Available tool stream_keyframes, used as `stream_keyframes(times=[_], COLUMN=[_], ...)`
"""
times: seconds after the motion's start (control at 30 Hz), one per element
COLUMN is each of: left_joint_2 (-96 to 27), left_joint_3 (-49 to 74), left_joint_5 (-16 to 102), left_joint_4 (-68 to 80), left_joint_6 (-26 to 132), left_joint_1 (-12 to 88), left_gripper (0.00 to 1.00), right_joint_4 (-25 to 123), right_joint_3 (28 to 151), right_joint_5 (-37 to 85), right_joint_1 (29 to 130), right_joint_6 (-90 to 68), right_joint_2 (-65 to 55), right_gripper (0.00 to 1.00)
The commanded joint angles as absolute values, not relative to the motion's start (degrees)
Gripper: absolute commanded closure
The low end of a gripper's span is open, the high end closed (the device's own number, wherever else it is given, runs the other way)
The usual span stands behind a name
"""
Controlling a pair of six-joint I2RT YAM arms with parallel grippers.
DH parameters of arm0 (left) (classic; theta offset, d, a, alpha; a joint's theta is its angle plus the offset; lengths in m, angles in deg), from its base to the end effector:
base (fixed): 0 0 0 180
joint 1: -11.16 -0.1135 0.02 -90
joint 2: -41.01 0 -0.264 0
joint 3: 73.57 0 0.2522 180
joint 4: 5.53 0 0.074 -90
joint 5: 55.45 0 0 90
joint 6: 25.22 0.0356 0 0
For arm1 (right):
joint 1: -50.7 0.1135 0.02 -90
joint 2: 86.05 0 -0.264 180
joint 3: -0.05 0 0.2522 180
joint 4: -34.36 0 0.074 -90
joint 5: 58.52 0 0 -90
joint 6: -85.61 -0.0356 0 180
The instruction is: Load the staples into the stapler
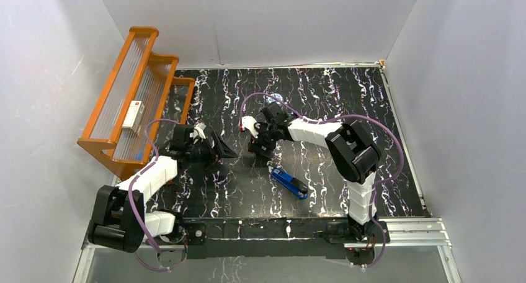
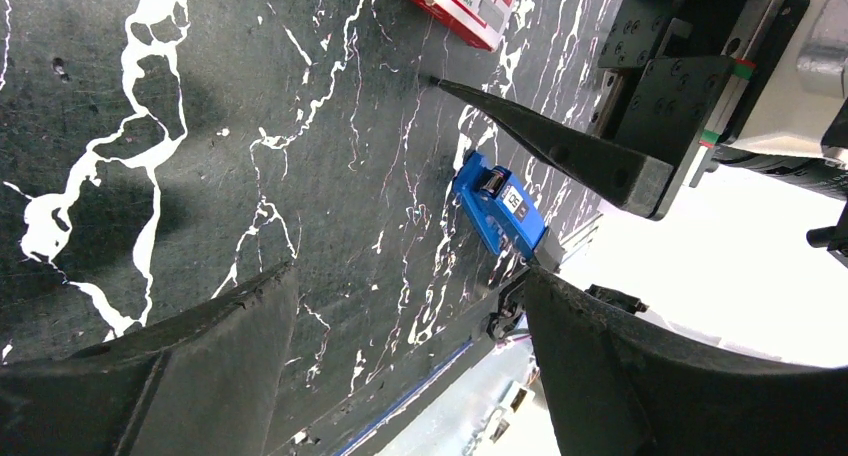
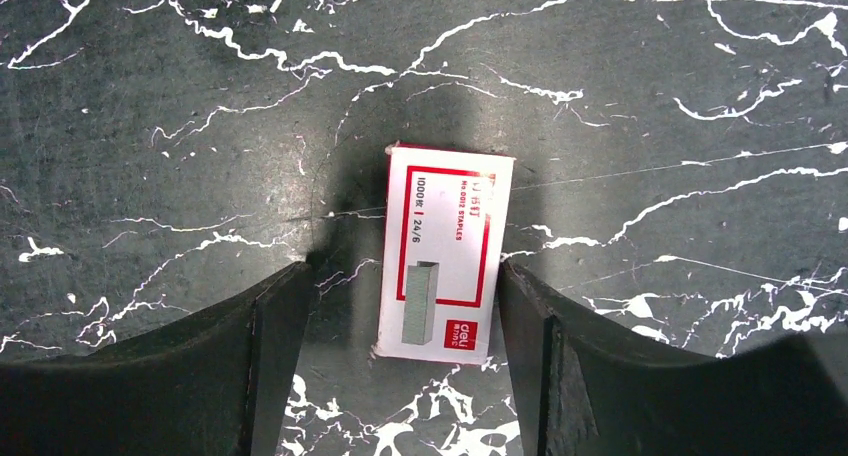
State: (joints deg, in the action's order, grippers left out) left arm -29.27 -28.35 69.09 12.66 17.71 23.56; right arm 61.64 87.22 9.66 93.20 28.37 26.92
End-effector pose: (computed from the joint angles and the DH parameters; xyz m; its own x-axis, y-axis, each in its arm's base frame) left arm 0.2248 -0.0701 0.1844 -0.8806 -0.4239 -0.2117 -0.0948 0.5953 -0.7979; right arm 0.2966 0.2897 0.1612 -0.0672 -0.7430 -0.6660 -0.9848 0.1565 -0.0752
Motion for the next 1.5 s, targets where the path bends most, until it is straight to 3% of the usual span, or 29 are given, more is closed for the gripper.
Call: stream_keyframes(times=[0.0,0.33,0.47,0.93,1.13,1.47], left_joint_2=[-28.3,-30.5,-31.1,-35.6,-37.8,-40.0], left_joint_3=[-28.6,-27.8,-28.9,-36.6,-34.6,-34.7], left_joint_5=[69.6,71.4,71.4,80.8,77.8,73.9], left_joint_4=[11.9,11.0,8.6,-16.9,-15.5,-15.6], left_joint_6=[17.3,17.9,16.2,2.3,5.0,7.0], left_joint_1=[23.8,23.7,23.7,23.9,25.3,27.7], left_gripper=[0.19,0.19,0.28,0.36,0.59,0.62], right_joint_4=[65.2,61.0,59.4,54.5,54.4,53.8], right_joint_3=[89.1,87.4,86.2,80.7,80.6,80.9], right_joint_5=[8.9,10.6,9.5,0.8,-0.6,-1.2], right_joint_1=[93.9,95.2,95.3,96.8,97.7,98.5], right_joint_6=[27.3,29.1,28.9,25.7,25.0,24.0], right_joint_2=[29.8,30.8,29.5,19.8,19.3,18.2], right_gripper=[0.23,0.46,0.57,0.58,0.57,0.58])
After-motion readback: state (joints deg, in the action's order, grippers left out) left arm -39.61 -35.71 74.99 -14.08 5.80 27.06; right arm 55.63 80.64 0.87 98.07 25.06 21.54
